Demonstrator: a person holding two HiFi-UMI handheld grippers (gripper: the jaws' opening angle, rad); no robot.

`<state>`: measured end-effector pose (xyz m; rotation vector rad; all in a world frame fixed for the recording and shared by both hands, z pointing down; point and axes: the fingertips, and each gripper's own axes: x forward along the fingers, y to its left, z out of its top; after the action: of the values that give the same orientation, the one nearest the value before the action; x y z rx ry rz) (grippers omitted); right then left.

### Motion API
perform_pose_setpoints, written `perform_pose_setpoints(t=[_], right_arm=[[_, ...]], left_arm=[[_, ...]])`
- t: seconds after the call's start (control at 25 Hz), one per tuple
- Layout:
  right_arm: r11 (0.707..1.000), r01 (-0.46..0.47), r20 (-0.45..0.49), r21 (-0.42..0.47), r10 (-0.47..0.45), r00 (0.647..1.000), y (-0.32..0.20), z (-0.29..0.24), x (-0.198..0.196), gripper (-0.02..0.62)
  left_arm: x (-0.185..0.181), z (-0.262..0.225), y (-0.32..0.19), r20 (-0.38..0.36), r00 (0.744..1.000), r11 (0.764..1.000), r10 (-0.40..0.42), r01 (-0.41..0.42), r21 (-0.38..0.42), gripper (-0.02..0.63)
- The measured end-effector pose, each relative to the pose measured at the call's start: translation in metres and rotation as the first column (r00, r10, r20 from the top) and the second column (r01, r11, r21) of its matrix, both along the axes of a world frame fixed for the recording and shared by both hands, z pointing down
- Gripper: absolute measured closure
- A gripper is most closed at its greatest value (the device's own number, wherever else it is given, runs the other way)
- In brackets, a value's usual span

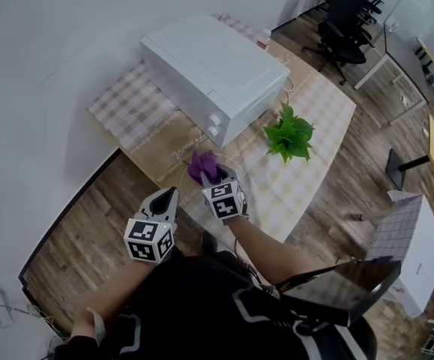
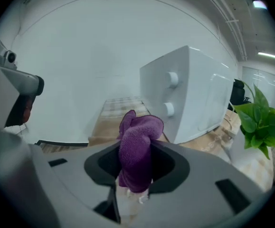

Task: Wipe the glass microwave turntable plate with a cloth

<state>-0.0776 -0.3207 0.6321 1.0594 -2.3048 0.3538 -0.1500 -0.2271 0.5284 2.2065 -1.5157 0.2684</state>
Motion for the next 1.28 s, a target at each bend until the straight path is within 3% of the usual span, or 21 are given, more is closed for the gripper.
perform_pose_setpoints(t=[0.24,0.4,0.64,1.28], right_arm=[[0.992,0.118,-0.004,-0.043,-0.119,0.993,0.029,0.015,-0.054,0.457],[0.986,0.154,-0.037,-0.060,-0.156,0.987,0.036,0.031,-0.064,0.456],[0.991,0.116,-0.069,-0.071,-0.121,0.990,0.031,0.041,-0.044,0.456],[0.996,0.002,-0.072,-0.086,-0.009,0.997,0.021,0.042,0.009,0.454]], left_arm=[[-0.018,0.001,0.012,0.008,0.998,0.998,-0.058,0.058,-0.014,0.603],[-0.025,0.005,0.018,0.012,0.997,0.997,-0.079,0.079,-0.027,0.603],[-0.023,0.006,0.016,0.000,0.997,0.996,-0.080,0.080,-0.036,0.603],[0.015,0.008,0.002,-0.013,0.999,0.998,0.042,-0.042,-0.042,0.603]])
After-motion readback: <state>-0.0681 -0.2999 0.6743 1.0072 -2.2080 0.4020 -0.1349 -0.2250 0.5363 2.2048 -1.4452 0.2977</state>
